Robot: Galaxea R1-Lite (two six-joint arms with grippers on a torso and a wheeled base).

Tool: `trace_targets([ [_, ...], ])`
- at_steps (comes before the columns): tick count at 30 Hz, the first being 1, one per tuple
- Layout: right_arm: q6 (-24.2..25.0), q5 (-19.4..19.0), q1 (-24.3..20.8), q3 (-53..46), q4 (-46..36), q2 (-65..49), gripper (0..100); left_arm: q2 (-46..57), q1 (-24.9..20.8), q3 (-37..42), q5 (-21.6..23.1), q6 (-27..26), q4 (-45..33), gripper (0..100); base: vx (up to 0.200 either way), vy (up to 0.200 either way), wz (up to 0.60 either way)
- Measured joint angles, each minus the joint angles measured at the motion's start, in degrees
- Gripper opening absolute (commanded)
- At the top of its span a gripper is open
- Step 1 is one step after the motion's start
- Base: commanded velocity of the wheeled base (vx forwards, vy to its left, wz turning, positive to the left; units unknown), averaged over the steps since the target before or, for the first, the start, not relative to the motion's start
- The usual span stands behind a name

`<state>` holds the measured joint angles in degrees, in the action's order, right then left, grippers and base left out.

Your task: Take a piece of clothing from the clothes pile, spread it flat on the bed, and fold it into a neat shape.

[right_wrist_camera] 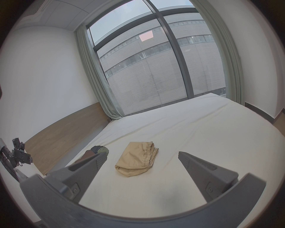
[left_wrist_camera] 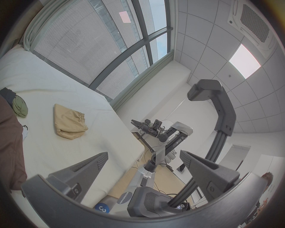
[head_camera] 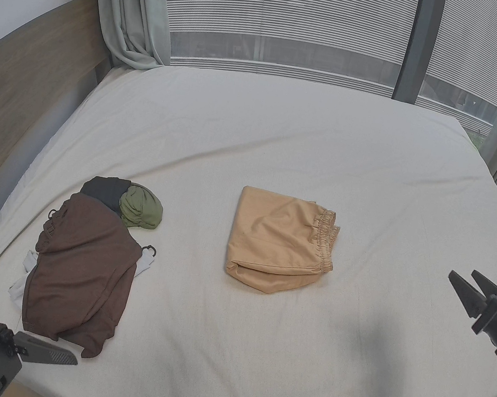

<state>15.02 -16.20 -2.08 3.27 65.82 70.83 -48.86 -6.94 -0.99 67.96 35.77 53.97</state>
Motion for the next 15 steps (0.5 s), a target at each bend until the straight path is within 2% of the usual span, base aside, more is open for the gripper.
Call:
trace_targets([
  [11,-0.82,-0.99,1.71,-0.96,-27.92,-31.35,100,15.73,0.02,-0.52,0.57,3.73,-10.80,100,0.000,0.000,0.00],
  [15,-1.65,-0.07,1.99,-1.43,-40.18,-43.50,100,22.67,0.55,-0.66,0.55,5.28,-15.49,100,0.000,0.000,0.00],
])
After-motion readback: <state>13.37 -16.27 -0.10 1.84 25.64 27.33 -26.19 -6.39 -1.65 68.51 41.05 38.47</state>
